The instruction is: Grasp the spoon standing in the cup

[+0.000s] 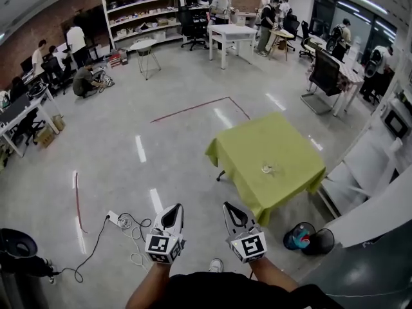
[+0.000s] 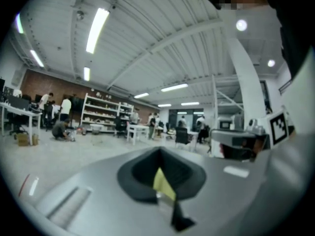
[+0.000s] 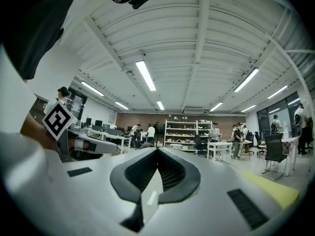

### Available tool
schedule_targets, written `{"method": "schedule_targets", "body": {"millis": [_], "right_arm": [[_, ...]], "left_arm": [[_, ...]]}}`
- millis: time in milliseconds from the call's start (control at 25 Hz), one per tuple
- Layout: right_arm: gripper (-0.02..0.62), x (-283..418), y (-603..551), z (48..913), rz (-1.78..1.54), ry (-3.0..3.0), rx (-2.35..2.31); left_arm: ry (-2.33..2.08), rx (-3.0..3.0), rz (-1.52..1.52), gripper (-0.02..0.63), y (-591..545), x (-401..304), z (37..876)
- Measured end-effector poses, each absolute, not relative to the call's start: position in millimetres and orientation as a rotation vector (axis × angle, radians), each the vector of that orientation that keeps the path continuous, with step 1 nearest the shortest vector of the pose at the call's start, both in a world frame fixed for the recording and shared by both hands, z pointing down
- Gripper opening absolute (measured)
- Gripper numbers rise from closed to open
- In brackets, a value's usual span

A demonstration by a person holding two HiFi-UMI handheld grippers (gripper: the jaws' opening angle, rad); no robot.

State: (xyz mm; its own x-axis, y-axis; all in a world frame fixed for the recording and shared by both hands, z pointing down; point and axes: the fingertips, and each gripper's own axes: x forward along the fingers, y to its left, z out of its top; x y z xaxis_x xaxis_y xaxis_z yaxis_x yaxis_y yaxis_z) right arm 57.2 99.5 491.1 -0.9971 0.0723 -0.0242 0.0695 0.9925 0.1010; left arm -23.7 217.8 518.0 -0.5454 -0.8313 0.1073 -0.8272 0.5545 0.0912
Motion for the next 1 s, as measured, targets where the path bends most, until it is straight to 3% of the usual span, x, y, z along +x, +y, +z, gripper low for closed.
{"method": "schedule_targets", "body": {"millis": [480,880,1000], "right_arm": [[0.006,11.7,40.8,488.8,0.104,3.093,0.082],[0.006,-47.2,3.9,473.8,0.232,3.046,-0.068],[0.006,-71.9,-6.0,476.1,0.24,3.058,-0.119]], "left_arm": [[-2.643,1.471,0.074,0.006,159.0,-55.4,508.0],[-2.594,1.694,-0.001,0.006,111.8,-111.8,497.3],[-2.591,1.798,0.119,0.006,94.6,-132.1,495.4]]}}
